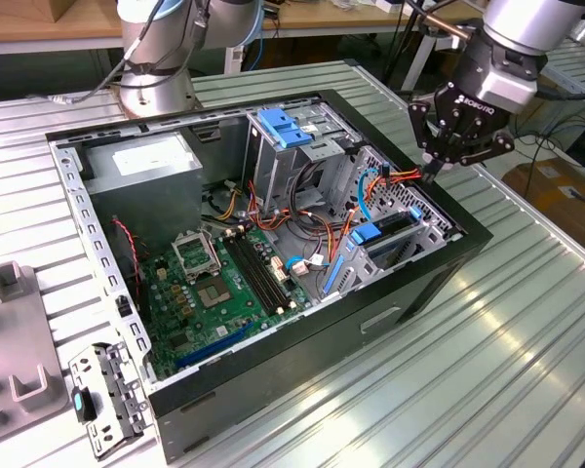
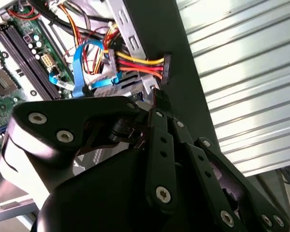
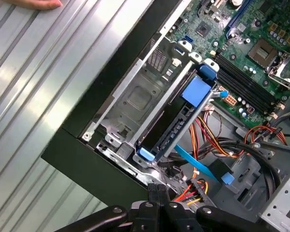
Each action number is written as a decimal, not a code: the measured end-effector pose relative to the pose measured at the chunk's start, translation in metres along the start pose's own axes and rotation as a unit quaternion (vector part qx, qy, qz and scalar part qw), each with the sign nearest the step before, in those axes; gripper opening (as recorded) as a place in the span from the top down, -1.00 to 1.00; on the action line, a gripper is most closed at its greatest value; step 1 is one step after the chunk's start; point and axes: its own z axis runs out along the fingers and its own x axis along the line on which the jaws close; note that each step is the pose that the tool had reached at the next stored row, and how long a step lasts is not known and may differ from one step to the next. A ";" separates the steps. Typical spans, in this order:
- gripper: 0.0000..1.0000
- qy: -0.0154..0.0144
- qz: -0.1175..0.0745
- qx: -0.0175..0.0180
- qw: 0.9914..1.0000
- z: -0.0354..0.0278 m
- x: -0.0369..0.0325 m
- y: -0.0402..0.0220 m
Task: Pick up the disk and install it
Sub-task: 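Insert the first disk wire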
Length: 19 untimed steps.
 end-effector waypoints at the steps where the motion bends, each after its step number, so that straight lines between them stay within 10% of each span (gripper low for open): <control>1: 0.79 0.000 0.000 -0.001 1.000 0.0018 -0.0019 -0.0072; 12: 0.36 0.002 -0.060 -0.003 0.998 0.0048 -0.0032 -0.0183; 19: 0.36 0.002 -0.130 -0.004 0.991 0.0131 -0.0028 -0.0192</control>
